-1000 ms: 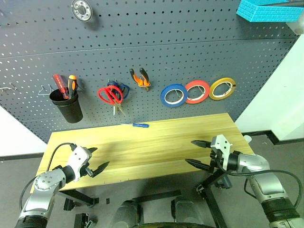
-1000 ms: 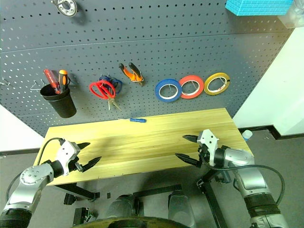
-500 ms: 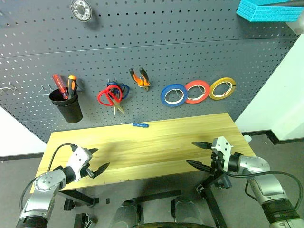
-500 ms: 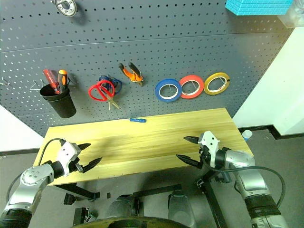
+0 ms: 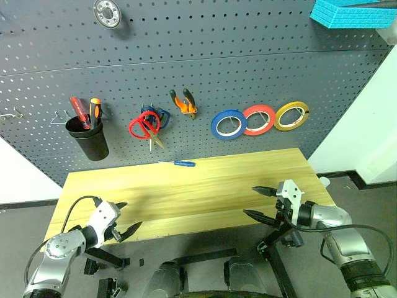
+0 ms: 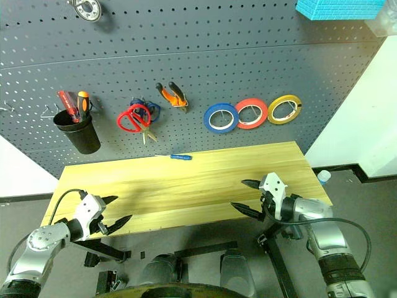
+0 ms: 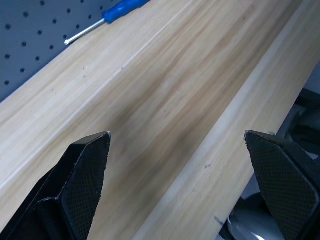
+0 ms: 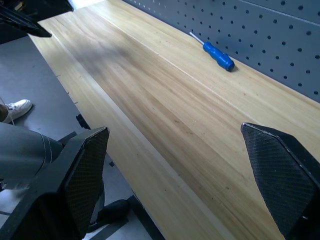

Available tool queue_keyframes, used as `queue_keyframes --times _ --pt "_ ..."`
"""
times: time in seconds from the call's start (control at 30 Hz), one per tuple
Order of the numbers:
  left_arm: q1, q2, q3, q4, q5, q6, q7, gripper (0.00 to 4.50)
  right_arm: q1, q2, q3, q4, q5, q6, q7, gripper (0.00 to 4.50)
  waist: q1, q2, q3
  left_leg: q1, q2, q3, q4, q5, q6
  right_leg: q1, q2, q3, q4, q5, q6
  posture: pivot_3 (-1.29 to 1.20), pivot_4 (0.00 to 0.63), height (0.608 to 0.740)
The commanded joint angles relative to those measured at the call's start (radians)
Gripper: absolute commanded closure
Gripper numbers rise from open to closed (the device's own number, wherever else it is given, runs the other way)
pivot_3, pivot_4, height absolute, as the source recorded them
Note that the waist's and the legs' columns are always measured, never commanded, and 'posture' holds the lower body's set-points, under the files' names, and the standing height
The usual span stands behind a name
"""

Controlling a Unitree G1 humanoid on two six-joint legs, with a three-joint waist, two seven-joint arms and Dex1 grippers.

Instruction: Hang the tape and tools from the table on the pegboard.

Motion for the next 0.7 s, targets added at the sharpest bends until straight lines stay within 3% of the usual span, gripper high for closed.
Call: queue_keyframes --times 0.03,0.7 --pt "-0.015 0.005 0.006 -0.001 0.003 -0.021 0.007 0.03 -0.026 0.011 -0.006 0.011 -0.003 -0.034 0.003 0.07 0.0 0.0 0.0 0.0 0.0 0.0 0.0 0.0 0.0 0.0 0.0 0.0 0.0 0.0 0.0 -0.07 0.027 0.74" --pt "0.036 0.012 0.013 -0.073 -0.006 0.003 0.034 0.03 -0.048 0.025 0.006 0.008 -0.015 -0.025 0.006 0.07 0.003 0.001 0.001 -0.001 0.0 0.0 0.0 -0.001 0.0 0.0 0.0 0.0 -0.001 0.0 0.0 -0.05 0.046 0.74"
